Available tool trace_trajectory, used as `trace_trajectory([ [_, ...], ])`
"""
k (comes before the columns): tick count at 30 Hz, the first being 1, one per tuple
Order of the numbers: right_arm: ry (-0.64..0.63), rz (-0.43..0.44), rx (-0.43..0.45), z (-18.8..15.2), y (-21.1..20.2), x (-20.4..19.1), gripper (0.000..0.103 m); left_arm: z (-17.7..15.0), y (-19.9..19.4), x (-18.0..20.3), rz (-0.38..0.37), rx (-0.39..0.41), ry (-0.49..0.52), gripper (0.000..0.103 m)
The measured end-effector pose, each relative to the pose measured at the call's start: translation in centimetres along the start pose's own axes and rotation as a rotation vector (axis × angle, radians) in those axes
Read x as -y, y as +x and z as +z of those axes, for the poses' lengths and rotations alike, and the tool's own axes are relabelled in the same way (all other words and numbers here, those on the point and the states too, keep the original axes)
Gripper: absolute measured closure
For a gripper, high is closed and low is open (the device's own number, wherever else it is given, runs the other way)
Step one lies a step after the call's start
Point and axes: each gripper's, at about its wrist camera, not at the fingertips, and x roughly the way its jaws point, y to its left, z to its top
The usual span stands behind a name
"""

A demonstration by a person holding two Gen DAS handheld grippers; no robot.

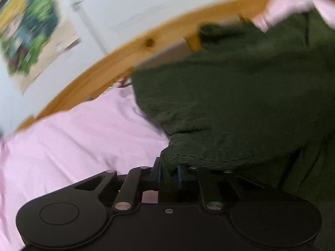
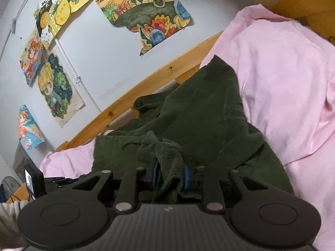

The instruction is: Fold large clothes

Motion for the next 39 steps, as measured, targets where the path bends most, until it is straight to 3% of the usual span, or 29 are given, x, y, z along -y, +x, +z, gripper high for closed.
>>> trace_trajectory([
  [5, 0.199, 0.154, -0.022, 0.6, 0.2, 0.9, 0.083, -1.1, -1.3, -5.9, -0.040, 0.000, -0.467, 0.093],
  [8, 0.300, 0.152, -0.063, 0.1, 1.2, 2.0, 0.084, -2.0, -0.1, -7.9, -0.078, -0.053, -0.606, 0.093],
  [10, 0.269, 0.046, -0.114, -0.4, 2.0, 2.4, 0.084, -1.8, 1.0, -7.5, -0.087, -0.109, -0.577, 0.091],
  [12, 0.266, -0.010, -0.138, -0.9, 2.3, 2.9, 0.082, -1.6, 1.4, -6.9, -0.075, -0.140, -0.540, 0.081],
  [15, 0.244, -0.040, -0.127, -0.8, 2.3, 2.9, 0.059, -1.9, 0.1, -6.4, -0.049, -0.134, -0.505, 0.054],
  [16, 0.209, -0.058, -0.118, -0.7, 2.2, 2.5, 0.054, -2.2, -0.6, -6.2, -0.053, -0.131, -0.503, 0.040],
  [18, 0.147, -0.078, -0.099, -0.5, 2.0, 1.7, 0.048, -3.3, -2.6, -5.7, -0.047, -0.090, -0.488, 0.031],
  [20, 0.081, -0.108, -0.074, -0.3, 1.6, 0.8, 0.031, -3.9, -4.2, -5.4, -0.017, -0.053, -0.462, 0.023],
  [22, 0.001, -0.152, -0.031, -0.2, 1.0, -0.3, 0.014, -3.8, -4.9, -4.9, 0.003, -0.012, -0.446, 0.021],
  [28, -0.154, -0.210, 0.025, -0.4, 0.7, -2.5, 0.006, -0.5, -1.5, -4.7, 0.061, 0.016, -0.485, 0.017],
  [34, -0.150, -0.217, 0.001, -0.8, 1.2, -2.2, 0.004, 1.4, 4.8, -2.7, 0.182, -0.114, -0.331, 0.013],
  [36, -0.149, -0.226, -0.004, -0.9, 1.4, -1.9, 0.003, 1.1, 5.7, -1.9, 0.216, -0.121, -0.275, 0.011],
  [39, -0.162, -0.284, -0.015, -1.2, 1.9, -1.4, 0.001, 0.7, 5.8, -1.3, 0.250, -0.109, -0.273, 0.011],
])
